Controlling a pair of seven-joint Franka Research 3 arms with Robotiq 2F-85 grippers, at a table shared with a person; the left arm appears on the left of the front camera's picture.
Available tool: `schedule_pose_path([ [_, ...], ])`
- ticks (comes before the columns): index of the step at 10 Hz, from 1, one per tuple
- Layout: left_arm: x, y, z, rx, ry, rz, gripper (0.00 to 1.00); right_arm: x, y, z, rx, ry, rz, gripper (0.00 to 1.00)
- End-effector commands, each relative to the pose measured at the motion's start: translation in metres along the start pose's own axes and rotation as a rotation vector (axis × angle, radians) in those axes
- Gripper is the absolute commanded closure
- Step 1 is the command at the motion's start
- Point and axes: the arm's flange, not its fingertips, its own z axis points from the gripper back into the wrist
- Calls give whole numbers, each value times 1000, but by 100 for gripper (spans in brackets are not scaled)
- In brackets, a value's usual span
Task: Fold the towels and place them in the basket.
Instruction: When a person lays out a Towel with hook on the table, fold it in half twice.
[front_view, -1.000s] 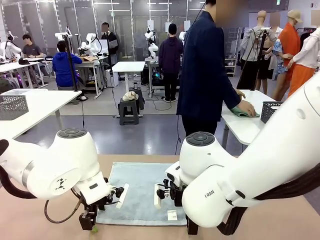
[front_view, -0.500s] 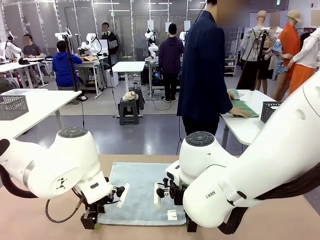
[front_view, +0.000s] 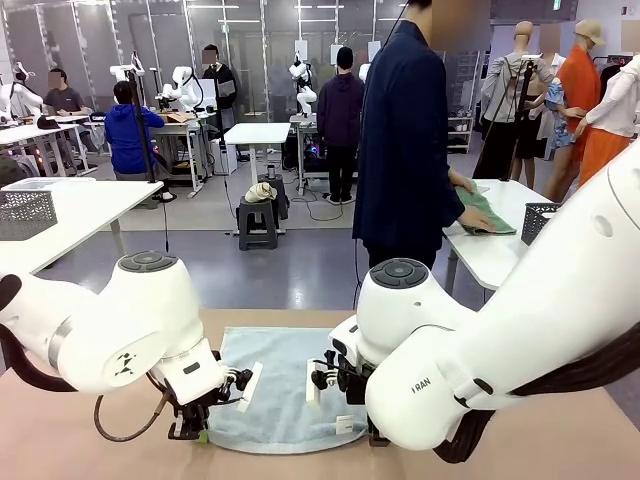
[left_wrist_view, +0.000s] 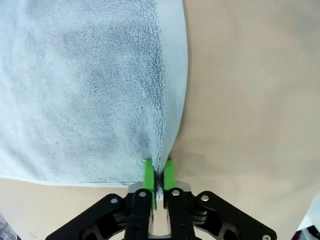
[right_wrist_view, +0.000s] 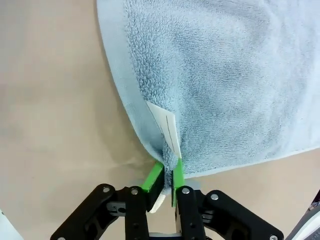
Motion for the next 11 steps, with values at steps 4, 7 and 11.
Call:
schedule_pose_path([
  [4, 5, 1, 4, 14, 35, -2, 100, 2, 6, 2, 57, 34, -3, 100],
  [7, 4, -1, 9, 44, 46, 15, 100, 0, 5, 7, 31, 37, -18, 100],
  [11, 3, 0, 1, 6, 6, -12, 100, 4, 2, 2, 28, 27, 0, 100],
])
